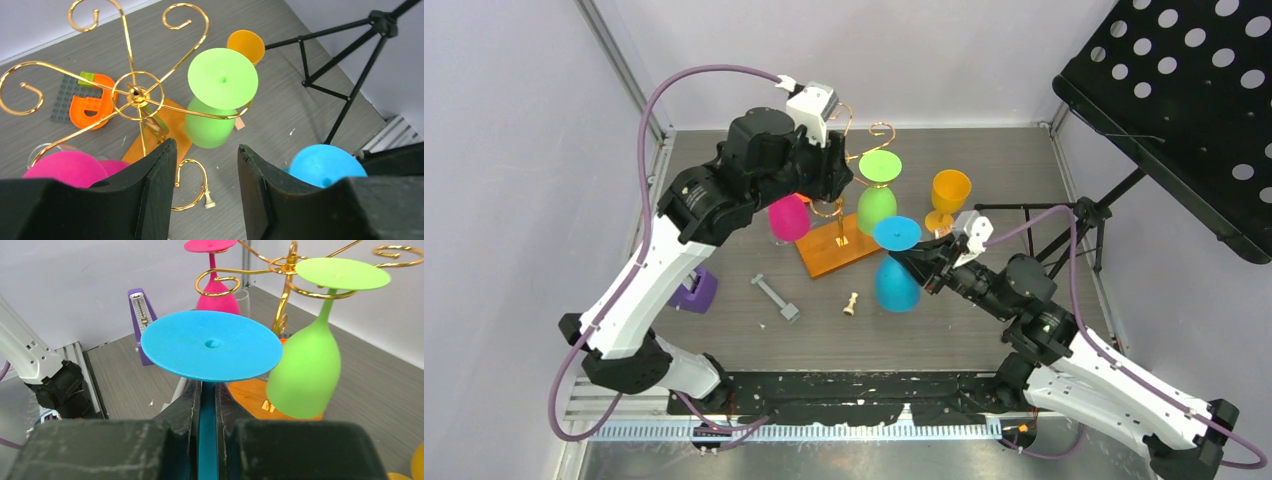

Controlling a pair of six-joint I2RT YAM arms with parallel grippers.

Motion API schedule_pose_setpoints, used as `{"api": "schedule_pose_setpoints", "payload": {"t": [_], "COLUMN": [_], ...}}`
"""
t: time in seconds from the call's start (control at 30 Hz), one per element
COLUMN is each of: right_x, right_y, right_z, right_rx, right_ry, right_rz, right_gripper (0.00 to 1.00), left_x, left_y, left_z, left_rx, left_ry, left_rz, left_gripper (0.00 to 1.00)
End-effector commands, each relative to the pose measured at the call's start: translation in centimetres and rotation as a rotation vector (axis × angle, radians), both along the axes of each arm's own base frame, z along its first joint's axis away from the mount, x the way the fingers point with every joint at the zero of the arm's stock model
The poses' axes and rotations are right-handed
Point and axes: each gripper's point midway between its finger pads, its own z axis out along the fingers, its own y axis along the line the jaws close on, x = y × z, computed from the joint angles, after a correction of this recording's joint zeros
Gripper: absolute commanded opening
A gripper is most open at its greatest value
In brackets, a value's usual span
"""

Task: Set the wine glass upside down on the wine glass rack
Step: Adjust the wine rack at the center of the board.

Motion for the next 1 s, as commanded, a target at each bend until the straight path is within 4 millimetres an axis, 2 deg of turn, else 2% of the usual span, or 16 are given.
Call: {"api": "schedule_pose_setpoints", "payload": {"t": [0.0, 0.23, 0.47, 0.63, 0.97], "right_x": [-0.1, -0.6, -0.5, -0.6, -0.9], "right_y": [-2.0, -3.1, -4.3, -5.1, -5.9], "right_z": [2.3, 1.8, 1.7, 1.3, 0.9], "right_rx": [0.023, 0.027, 0.041, 0.025, 0.010], "right_ry": [-0.057, -0.028, -0.013, -0.010, -0.013], "right_rz": [-0.067, -0.090, -0.137, -0.157, -0.175], "right_gripper": [0.06, 0.06, 0.06, 0.06, 0.06], "left_x": [1.1, 3.6, 6.1, 7.2, 8.5], "left_y": [2.1, 3.2, 2.4, 1.5, 2.0], "left_z": [1.0, 1.2, -0.1, -1.2, -2.7], "left_rx": [-0.009, -0.005, 0.020, 0.030, 0.041], "left_ry": [0.010, -0.019, 0.007, 0.031, 0.049], "left_rz": [0.147, 0.309, 0.414, 0.438, 0.551], "left_gripper": [0.47, 0.49, 0.53, 0.53, 0.49]}}
